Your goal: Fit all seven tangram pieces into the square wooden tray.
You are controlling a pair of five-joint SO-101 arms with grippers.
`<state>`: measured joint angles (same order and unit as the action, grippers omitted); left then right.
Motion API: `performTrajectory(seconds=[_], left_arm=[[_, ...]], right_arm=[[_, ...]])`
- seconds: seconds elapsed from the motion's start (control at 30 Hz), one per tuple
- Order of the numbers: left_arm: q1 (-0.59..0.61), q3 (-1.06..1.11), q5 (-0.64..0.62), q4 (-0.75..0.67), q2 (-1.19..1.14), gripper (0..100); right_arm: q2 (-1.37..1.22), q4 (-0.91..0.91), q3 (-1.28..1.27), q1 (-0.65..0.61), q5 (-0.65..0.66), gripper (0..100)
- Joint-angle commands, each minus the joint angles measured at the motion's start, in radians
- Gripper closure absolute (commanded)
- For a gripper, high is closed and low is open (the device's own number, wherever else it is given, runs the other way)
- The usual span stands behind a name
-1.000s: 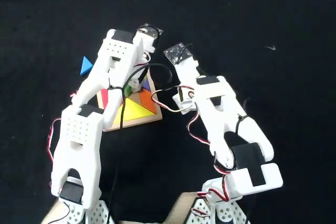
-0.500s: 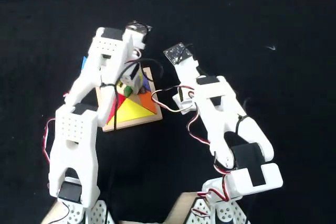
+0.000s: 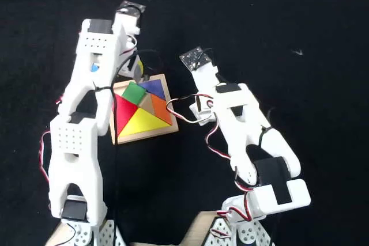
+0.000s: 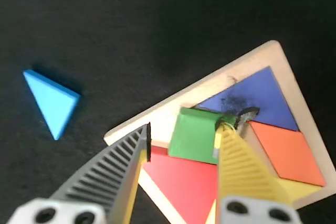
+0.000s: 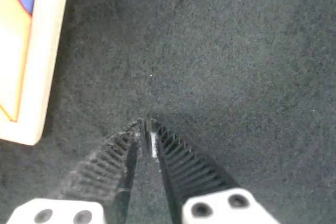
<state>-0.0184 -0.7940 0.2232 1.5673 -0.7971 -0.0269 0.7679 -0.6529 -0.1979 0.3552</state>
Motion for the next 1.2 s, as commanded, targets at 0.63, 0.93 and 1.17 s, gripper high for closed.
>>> performTrajectory(seconds=[0.63,0.93,1.17], left_arm=[[0.016,-0.015,0.098,0.006,-0.08,79],[0.125,-0.317,0.066,0.063,-0.08,79],[0.246,-0.417,0.138,0.101,-0.114,79]], right_arm=[[0.001,-0.012,0.05,0.009,0.009,98.7],[0.005,-0.008,0.05,0.009,0.009,98.7],[0.002,-0.009,0.05,0.009,0.009,98.7]])
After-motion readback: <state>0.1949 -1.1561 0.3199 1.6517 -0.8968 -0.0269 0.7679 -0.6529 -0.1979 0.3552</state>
